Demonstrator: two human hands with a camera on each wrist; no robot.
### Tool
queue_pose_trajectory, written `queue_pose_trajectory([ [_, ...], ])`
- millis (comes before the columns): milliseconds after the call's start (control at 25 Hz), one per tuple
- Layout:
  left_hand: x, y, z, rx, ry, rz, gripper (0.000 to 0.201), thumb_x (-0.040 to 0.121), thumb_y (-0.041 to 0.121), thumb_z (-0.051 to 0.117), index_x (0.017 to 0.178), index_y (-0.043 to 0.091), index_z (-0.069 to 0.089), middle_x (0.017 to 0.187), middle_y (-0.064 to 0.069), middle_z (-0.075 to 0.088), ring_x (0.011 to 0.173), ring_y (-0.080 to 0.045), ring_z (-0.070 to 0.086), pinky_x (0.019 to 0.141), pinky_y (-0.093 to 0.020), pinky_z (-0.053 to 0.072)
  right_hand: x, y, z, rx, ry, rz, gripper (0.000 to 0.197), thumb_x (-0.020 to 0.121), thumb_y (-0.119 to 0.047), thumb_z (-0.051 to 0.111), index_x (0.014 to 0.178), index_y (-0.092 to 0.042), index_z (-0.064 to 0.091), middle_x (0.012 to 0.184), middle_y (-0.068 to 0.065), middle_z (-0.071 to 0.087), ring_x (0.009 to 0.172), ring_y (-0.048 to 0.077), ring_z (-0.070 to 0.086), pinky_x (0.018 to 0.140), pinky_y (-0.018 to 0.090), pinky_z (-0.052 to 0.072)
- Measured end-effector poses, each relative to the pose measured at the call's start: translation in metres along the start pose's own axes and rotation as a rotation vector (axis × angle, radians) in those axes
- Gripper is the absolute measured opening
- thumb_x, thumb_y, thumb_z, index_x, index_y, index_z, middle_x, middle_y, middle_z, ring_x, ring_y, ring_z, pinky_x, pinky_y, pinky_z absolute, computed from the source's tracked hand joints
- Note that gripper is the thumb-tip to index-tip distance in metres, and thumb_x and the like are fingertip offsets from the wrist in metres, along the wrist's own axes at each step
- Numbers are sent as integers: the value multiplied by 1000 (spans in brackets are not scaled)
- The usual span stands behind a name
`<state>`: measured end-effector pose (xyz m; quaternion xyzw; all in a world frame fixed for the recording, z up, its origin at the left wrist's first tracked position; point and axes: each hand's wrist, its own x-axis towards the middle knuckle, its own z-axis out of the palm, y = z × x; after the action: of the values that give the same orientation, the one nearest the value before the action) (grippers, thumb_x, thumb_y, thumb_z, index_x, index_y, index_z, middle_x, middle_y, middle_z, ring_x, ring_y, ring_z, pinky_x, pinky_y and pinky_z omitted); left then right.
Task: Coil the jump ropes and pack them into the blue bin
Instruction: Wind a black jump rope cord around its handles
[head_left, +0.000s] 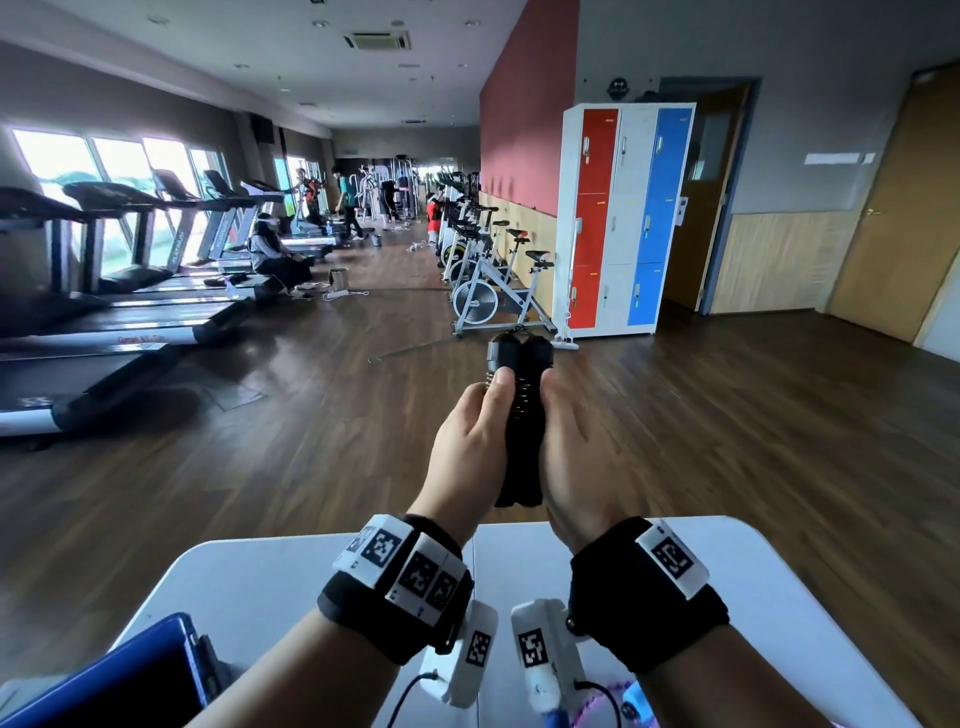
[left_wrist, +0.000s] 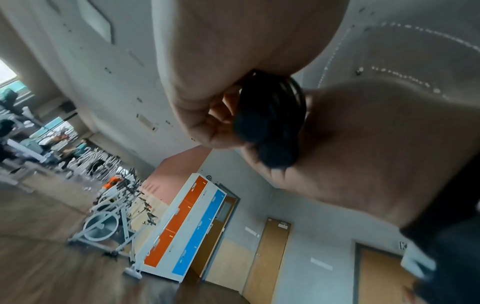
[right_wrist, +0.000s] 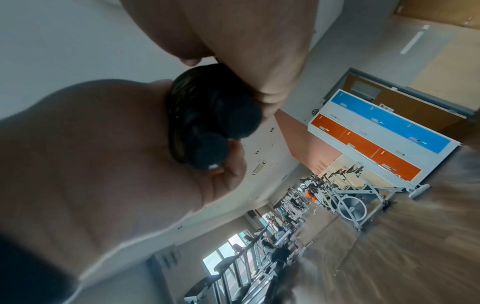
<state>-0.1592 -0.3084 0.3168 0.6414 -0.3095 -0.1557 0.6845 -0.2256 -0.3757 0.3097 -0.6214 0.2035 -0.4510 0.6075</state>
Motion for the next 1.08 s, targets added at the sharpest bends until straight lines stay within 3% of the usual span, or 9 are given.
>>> queue_pose_trajectory([
  [120,2,-5,2,54,68,37,64,78,81,42,86,21,63,84,1,70,84,-25,67,87,-57,55,-4,0,-1,-194,13,-128,50,104,-50,34,87,-26,74,81,-9,75,80,-3,69,76,31,51],
  [280,8,-18,3,-3,63,73,74,81,87,39,94,20,70,95,-5,75,97,-32,69,92,-59,52,1,12,1,-338,55,-286,54,100,-53,28,93,-18,69,84,-3,74,81,17,71,74,44,56],
  [560,4,-27,1,-103,80,-6,73,81,81,43,94,17,74,98,-15,76,101,-39,70,93,-62,52,-4,21,3,-457,72,-345,50,97,-58,27,80,-26,61,73,-5,68,68,17,66,62,45,53],
  [640,3,-25,-2,-135,65,-36,71,81,78,46,96,15,74,99,-18,75,100,-40,71,92,-63,53,-5,30,5,-374,48,-276,49,95,-60,31,79,-27,63,76,-2,70,73,17,69,67,47,55],
  [760,1,-25,-6,-224,14,-51,65,93,66,50,103,6,73,103,-29,71,93,-43,71,88,-69,52,-4,31,-7,95,-71,68,49,100,-57,38,99,-24,75,96,-2,76,91,16,72,84,46,57],
  [880,-1,-21,-12,-325,-26,-88,66,100,61,46,108,1,72,105,-33,70,94,-53,68,84,-71,53,-7,23,-18,181,-280,163,39,105,-41,38,108,-26,74,95,-2,72,85,13,64,74,34,51],
  [960,1,-24,-10,-309,42,-93,61,99,63,44,99,12,75,107,-29,70,93,-43,70,86,-61,57,-8,23,-16,233,-375,205,41,104,-45,40,109,-23,74,99,4,73,88,17,69,74,39,57],
  [1000,4,-28,-10,-244,102,-74,54,98,66,44,94,22,76,113,-23,68,100,-37,69,92,-58,56,-8,26,-14,304,-428,244,45,103,-48,40,115,-21,73,110,10,74,98,23,71,84,48,59],
  [1080,7,-34,-12,-59,222,11,42,100,62,42,83,39,73,110,-3,67,113,-25,63,103,-52,48,-11,24,-9,395,-516,310,51,97,-53,45,124,-17,69,122,18,70,106,31,69,92,59,54],
])
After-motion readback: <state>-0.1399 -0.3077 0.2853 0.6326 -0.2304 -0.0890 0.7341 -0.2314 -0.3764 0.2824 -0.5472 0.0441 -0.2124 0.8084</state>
